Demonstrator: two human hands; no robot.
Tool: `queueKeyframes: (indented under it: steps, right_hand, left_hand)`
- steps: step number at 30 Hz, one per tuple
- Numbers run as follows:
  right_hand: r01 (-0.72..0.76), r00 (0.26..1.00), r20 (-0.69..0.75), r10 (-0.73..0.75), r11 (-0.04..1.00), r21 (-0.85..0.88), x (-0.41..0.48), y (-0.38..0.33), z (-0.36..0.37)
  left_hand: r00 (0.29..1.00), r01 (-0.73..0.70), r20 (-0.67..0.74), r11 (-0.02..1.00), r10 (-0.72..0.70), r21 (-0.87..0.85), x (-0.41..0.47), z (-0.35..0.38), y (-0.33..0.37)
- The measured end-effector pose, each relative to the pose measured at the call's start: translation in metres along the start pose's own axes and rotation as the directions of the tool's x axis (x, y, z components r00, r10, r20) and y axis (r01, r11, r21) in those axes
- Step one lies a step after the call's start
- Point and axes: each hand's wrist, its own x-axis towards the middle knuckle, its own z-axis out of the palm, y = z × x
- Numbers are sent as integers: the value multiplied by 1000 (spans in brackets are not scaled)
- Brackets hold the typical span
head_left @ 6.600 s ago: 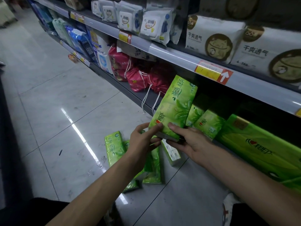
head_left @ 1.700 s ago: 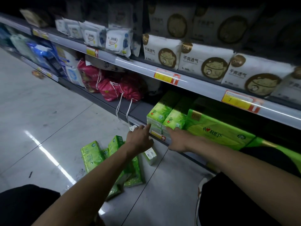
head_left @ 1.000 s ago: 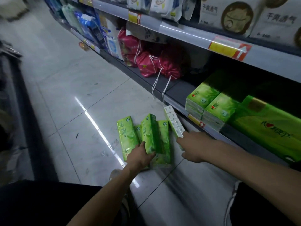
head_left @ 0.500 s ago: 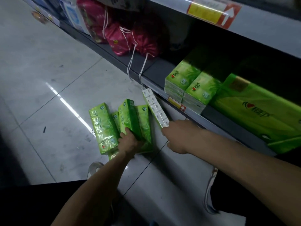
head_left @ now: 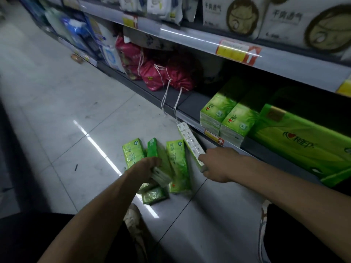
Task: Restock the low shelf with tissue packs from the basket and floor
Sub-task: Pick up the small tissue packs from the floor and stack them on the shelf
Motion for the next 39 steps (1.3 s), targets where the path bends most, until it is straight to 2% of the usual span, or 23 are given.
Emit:
queueKeyframes:
  steps: [4,9,13,16,17,19,21,27,31,34,35,37,39]
  right_hand:
    - [-44,999,-11,45,999,15,-6,7,-4]
    - [-74,995,-56,77,995,66,-12,10,-18]
    - [-46,990,-115,81,959,278,-16,1,-24]
    - [-51,989,-82,122,810,584,-15,-14,-28]
    - [-81,988,-40,152,713,696,-12,-17,-29]
    - [-161,978,82,191,446,880,-10,-22,-27]
    - [-203,970,159,183,250,947,-11,-23,-20]
    - [-134,984,146,101,-115,984,-11,-15,-13]
    - [-68,981,103,163,-210,975,-3,-12,-10]
    - [-3,965,84,247,-309,951,4,-10,-8]
    - [27,958,64,279,-310,950,4,-9,-10]
    - [99,938,-6,346,-251,963,2,-7,-15]
    - [175,900,-83,429,-179,968,-3,-3,-21]
  left_hand:
    - [997,15,74,1000,-15,7,-53,-37,29]
    - [983,-113,145,994,111,2,-114,-74,53]
    - [947,-220,213,969,240,-114,-157,-69,44]
    - [926,-218,248,940,284,-262,-162,-48,16]
    - [921,-218,256,932,294,-289,-160,-37,9]
    - [910,-231,263,919,321,-320,-156,-14,2]
    - [875,-224,332,903,352,-366,-159,5,2]
    - [844,-201,389,890,369,-409,-147,18,5]
    - [854,-273,338,893,396,-356,-145,19,12]
    - [832,-325,355,894,425,-309,-144,19,12]
    - [821,-347,371,896,433,-278,-142,19,11]
    - [821,-396,353,893,448,-212,-138,20,10]
    - [830,-498,228,860,509,-106,-132,21,12]
